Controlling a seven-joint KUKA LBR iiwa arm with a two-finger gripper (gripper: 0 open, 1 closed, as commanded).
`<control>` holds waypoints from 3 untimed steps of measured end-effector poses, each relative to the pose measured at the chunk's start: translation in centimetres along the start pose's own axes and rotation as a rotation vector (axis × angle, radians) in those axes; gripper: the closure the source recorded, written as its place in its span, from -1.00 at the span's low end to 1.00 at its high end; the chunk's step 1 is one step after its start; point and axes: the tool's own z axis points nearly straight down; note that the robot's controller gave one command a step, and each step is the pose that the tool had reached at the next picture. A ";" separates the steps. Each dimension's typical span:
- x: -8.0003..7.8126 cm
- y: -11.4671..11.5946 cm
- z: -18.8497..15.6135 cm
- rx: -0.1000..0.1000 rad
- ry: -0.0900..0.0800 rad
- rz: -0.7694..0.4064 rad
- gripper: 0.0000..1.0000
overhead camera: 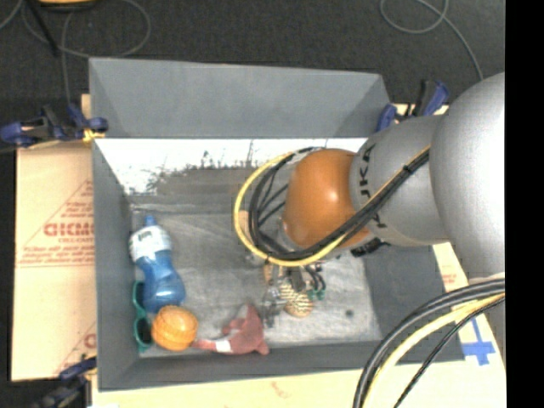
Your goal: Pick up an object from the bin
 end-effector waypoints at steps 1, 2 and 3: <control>0.0 0.0 0.0 0.000 0.000 0.000 -1.00; 5.2 2.3 0.1 0.004 -0.001 -0.439 1.00; 5.2 2.3 0.1 0.004 -0.001 -0.439 1.00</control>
Offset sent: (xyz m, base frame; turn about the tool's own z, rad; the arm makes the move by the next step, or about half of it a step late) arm -0.0567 0.0195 -0.0039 -0.4436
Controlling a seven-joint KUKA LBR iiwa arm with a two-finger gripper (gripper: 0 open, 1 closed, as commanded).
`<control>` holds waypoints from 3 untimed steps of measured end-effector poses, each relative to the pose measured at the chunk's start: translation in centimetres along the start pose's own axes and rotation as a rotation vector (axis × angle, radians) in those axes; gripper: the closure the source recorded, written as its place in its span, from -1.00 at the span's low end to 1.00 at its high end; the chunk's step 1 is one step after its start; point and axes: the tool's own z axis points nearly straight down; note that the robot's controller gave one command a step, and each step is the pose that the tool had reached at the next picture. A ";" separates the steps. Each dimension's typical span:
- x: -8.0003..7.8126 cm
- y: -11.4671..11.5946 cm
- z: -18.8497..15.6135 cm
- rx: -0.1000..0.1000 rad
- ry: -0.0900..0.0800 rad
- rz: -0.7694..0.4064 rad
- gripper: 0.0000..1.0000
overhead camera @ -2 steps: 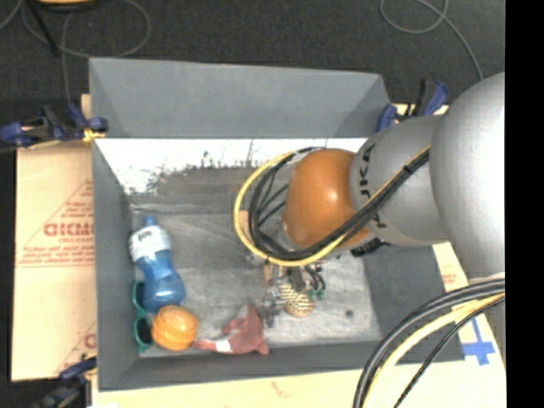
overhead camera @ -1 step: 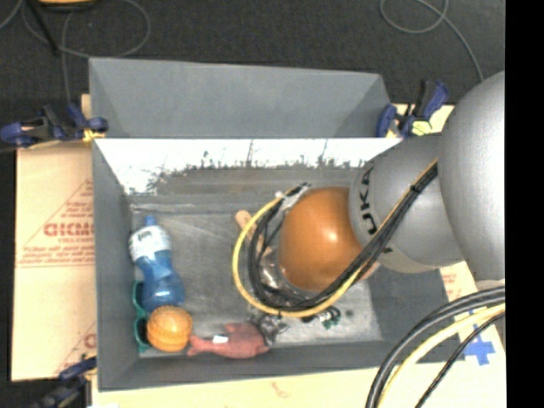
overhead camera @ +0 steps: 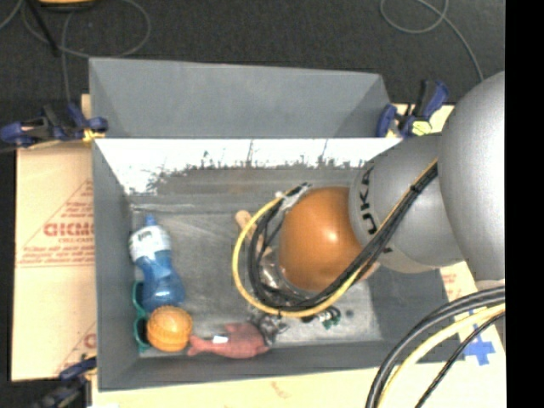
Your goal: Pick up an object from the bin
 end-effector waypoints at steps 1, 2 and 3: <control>-0.1 -0.1 -5.1 -0.005 0.009 0.052 1.00; -1.5 -0.4 -12.0 -0.004 0.006 0.034 1.00; -1.3 -0.4 -18.0 -0.006 0.005 0.099 1.00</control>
Offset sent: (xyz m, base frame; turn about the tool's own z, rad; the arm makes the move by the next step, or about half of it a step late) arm 0.0348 0.0135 0.2255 -0.0620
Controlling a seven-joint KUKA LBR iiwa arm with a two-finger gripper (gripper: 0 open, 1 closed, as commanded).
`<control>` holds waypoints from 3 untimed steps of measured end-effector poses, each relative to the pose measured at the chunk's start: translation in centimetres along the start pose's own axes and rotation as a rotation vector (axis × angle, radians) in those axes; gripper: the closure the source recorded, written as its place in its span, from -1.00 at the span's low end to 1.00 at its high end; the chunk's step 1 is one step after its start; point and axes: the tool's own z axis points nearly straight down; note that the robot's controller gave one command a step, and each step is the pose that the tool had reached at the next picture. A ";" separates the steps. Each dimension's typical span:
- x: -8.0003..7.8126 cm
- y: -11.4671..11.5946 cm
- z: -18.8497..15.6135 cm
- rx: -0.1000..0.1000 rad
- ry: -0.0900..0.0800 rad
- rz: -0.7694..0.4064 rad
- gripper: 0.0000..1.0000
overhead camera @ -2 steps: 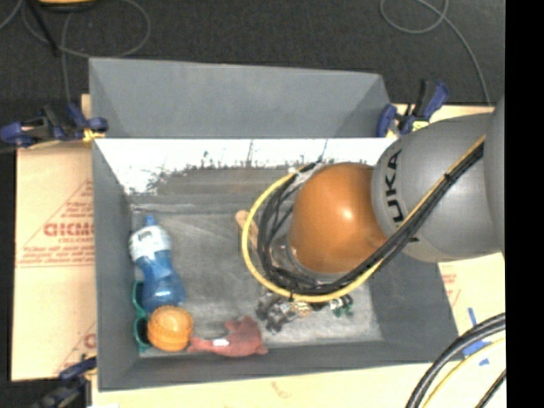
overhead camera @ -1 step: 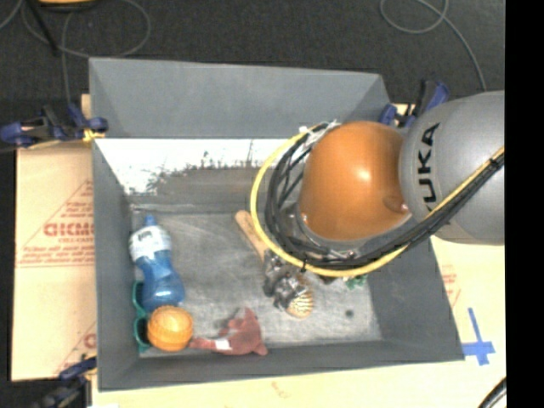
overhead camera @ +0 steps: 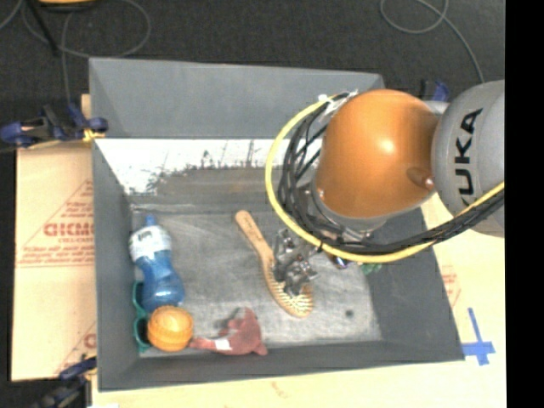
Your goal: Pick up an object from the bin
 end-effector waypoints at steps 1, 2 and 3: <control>-1.3 1.0 9.9 0.003 -0.009 0.059 -1.00; -1.3 1.3 10.8 0.001 -0.002 0.059 -1.00; -1.5 1.8 18.1 0.003 -0.001 -0.302 1.00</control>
Offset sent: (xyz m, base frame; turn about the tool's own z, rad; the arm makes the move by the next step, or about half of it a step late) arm 0.0000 0.0000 0.0000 0.0000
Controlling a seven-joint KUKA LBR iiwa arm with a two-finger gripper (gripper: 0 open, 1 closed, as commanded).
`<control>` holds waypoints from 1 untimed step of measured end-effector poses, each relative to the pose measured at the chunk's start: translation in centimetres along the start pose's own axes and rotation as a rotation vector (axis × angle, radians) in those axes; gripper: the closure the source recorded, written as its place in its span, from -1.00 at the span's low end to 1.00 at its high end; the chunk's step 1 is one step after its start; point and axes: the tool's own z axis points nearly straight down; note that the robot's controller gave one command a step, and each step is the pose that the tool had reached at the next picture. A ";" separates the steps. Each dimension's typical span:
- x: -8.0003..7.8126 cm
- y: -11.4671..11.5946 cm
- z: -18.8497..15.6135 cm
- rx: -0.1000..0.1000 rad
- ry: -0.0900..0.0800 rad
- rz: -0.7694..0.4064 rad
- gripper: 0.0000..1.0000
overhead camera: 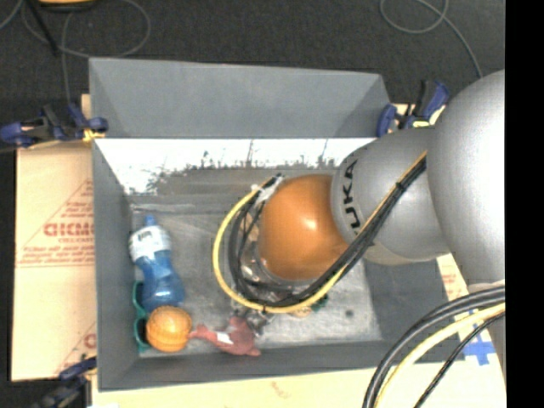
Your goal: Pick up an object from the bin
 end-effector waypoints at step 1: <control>0.0 0.0 0.0 0.000 0.000 0.001 1.00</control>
Offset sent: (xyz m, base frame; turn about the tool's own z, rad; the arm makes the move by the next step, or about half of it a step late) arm 0.0038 0.0363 0.1770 -0.3145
